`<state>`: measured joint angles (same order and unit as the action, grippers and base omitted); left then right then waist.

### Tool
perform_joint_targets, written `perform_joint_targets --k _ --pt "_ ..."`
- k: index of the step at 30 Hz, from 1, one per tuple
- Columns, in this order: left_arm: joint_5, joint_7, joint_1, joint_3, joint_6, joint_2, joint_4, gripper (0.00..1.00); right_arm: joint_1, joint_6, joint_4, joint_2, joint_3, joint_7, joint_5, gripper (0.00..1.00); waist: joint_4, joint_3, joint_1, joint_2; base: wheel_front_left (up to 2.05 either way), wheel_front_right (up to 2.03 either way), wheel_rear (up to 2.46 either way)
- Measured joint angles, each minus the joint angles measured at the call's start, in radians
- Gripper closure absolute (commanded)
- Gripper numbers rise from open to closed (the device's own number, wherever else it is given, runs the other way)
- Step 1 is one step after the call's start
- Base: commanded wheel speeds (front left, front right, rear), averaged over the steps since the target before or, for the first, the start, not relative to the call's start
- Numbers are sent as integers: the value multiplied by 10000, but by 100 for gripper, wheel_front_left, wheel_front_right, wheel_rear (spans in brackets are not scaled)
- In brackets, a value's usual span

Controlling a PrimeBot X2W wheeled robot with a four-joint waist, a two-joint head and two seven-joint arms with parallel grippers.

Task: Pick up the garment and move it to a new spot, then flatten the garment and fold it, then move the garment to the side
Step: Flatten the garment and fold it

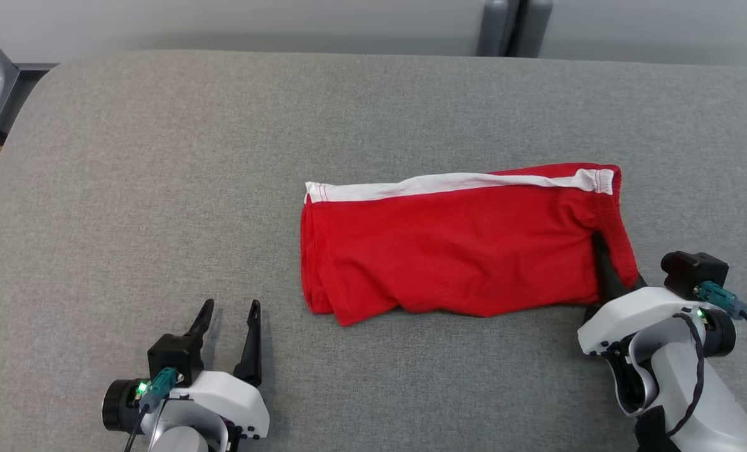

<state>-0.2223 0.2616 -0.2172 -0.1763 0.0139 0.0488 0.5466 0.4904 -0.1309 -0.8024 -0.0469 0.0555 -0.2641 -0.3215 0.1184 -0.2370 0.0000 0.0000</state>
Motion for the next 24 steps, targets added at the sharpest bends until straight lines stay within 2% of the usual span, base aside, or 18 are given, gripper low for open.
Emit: perform_joint_targets --k 4,11,17,24 --pt "-136 0 105 -148 -40 0 111 0 -125 0 485 -19 439 -2 -322 100 -159 296 0 0 0 0 0" --pt "-545 -2 317 -445 -52 -6 343 0 -286 2 1164 -21 2546 0 -1854 100 -67 748 0 0 0 0 0" --pt "-708 -2 506 -677 21 -2 351 0 -126 2 1379 -13 3827 178 -2826 100 538 992 0 0 0 0 0" --pt "-805 0 744 -913 65 2 324 0 389 2 600 -13 4383 201 -3248 100 1596 1163 0 0 0 0 0"
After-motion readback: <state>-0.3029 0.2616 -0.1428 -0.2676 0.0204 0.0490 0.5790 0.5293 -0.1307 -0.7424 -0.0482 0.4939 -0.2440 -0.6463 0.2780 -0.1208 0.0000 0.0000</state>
